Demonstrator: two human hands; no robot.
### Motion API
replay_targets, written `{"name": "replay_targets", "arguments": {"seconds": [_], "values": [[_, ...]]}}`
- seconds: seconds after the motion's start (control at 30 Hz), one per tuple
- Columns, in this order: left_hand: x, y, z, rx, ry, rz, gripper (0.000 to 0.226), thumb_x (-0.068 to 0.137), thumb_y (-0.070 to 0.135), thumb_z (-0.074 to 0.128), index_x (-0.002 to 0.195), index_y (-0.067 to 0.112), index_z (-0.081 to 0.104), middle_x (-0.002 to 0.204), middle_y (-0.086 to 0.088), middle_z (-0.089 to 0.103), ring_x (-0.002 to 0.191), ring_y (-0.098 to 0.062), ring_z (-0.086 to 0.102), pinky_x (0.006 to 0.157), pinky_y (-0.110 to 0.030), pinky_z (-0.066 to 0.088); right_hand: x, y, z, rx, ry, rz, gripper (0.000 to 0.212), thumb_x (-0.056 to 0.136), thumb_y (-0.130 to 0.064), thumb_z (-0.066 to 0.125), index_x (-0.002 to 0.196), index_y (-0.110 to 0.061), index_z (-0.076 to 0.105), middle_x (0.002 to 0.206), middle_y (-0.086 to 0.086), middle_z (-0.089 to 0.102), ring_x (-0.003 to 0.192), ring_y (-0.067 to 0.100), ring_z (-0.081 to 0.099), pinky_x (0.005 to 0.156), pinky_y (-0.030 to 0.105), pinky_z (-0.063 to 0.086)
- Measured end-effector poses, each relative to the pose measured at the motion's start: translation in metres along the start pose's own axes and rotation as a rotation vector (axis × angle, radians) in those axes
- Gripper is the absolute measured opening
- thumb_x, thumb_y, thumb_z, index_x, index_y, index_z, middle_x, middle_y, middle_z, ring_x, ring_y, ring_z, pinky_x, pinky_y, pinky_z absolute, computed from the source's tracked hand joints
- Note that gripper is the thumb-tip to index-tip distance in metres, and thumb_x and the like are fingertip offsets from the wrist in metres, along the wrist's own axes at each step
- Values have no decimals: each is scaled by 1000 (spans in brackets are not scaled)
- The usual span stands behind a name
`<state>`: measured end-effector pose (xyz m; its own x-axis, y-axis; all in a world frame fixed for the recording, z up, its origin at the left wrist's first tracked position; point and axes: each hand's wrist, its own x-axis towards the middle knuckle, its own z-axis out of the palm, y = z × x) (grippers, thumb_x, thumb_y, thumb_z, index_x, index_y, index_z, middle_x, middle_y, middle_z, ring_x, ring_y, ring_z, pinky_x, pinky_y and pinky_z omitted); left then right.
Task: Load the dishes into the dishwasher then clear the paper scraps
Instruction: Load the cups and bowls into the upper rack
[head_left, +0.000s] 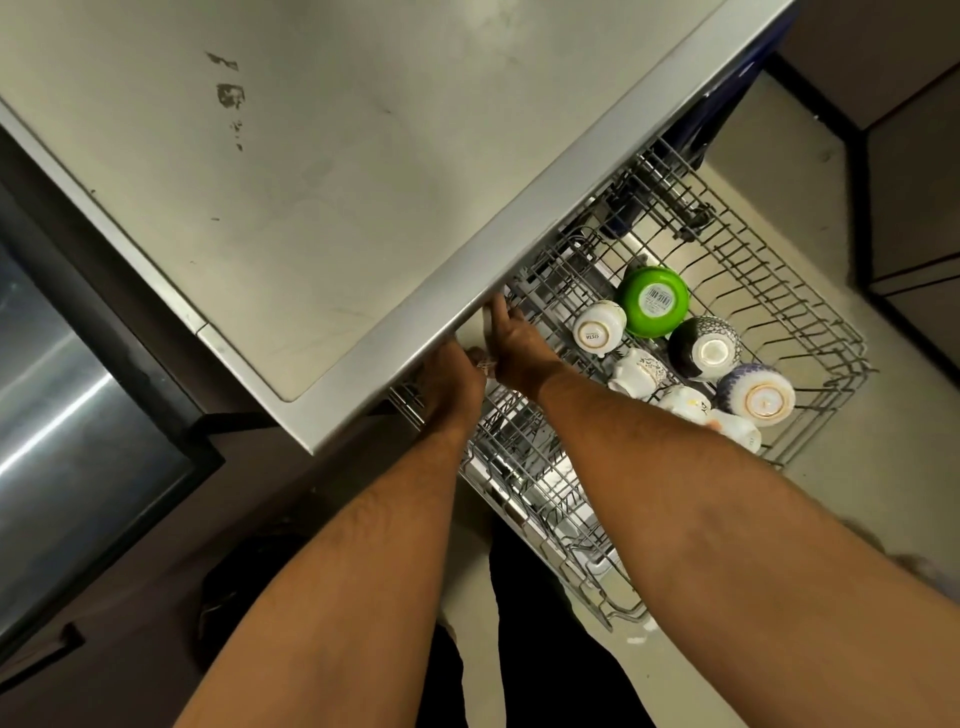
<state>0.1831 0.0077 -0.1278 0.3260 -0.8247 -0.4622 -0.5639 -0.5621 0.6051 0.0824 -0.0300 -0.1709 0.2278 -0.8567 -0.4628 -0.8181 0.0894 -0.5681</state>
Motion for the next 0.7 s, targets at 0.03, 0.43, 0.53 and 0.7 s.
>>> {"name": "replay_targets", "arguments": {"seconds": [0.03, 0.43, 0.53, 0.7], "values": [[2, 0, 2, -19, -3, -16, 33, 96, 10, 62, 127, 14, 53, 124, -7, 62, 112, -22, 60, 84, -31, 54, 0, 3, 2, 4, 1, 1, 85, 88, -1, 72, 148, -22, 16, 132, 24, 48, 113, 37, 63, 96, 43, 58], [2, 9, -3, -31, -40, -50, 29, 96, 10, 61, 124, 10, 57, 116, -5, 64, 99, -16, 62, 61, -16, 43, -4, 4, -6, -183, -94, -18, 108, 83, 0, 72, 158, -17, -4, 151, 24, 23, 131, 38, 41, 111, 43, 45], [-1, 6, -9, 37, -65, 8, 19, 96, 9, 59, 115, 11, 59, 99, 0, 62, 84, -11, 60, 56, -16, 38, -18, -1, -19, -198, -69, 18, 103, 90, -1, 66, 161, -13, -8, 161, 23, 13, 145, 40, 27, 121, 46, 32], [-13, 18, -23, 176, -84, 119, 28, 102, 13, 53, 130, 11, 55, 116, -6, 58, 92, -12, 47, 75, -23, 38, -33, -9, -23, -207, -34, 57, 100, 92, -3, 63, 161, -13, -8, 159, 25, 20, 145, 39, 31, 120, 42, 30]]}}
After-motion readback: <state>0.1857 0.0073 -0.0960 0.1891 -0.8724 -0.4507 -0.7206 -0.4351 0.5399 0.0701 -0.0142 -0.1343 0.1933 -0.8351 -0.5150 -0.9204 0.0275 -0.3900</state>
